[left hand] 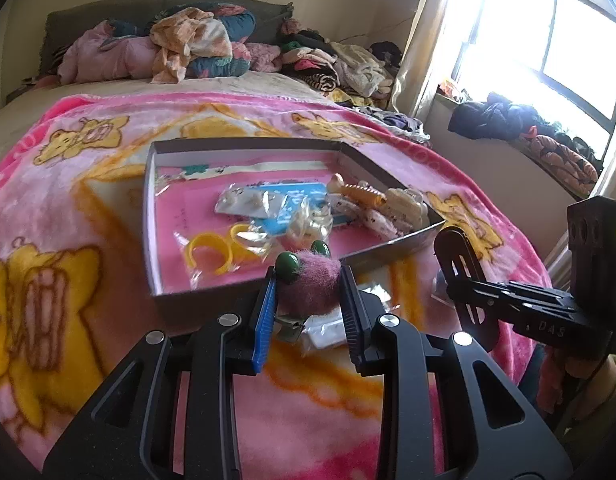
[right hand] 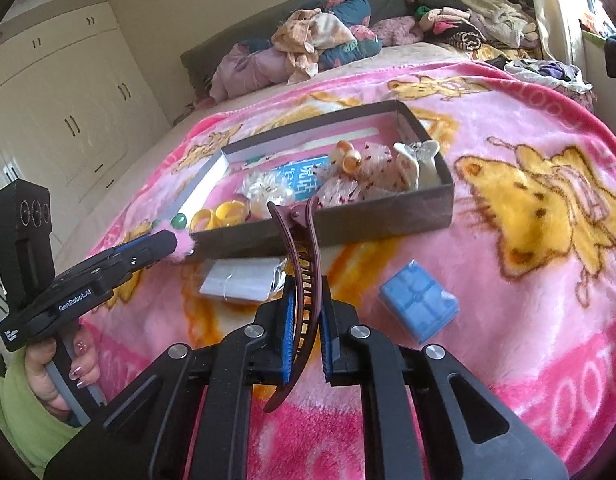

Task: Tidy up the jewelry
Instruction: 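Grasp the pink pompom tie with the left tool while the right tool grasps the maroon claw clip, then carry the pompom tie and maroon clip into the box and open both tools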

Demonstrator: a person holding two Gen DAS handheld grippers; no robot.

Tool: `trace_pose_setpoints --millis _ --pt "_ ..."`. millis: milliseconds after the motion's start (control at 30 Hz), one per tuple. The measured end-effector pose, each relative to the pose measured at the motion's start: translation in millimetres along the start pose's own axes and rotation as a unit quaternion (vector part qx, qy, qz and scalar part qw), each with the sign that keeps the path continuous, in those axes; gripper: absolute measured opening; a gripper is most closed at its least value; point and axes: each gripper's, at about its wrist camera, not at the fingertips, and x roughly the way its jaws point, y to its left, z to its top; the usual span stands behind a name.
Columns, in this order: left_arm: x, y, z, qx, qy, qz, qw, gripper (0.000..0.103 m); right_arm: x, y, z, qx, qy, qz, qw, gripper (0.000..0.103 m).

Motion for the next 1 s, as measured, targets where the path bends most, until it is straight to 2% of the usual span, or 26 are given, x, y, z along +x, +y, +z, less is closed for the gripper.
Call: trace_pose_setpoints --millis 400,1000 --pt "14 -8 19 -0.002 -0.017 -0.014 0.9998 0.022 1 -1 19 -0.003 -0.011 -0.006 1.000 0.011" --pt "28 4 45 -0.011 -0.038 -0.008 0.9992 0.022 20 7 57 -0.025 -0.017 0.000 1.000 0.011"
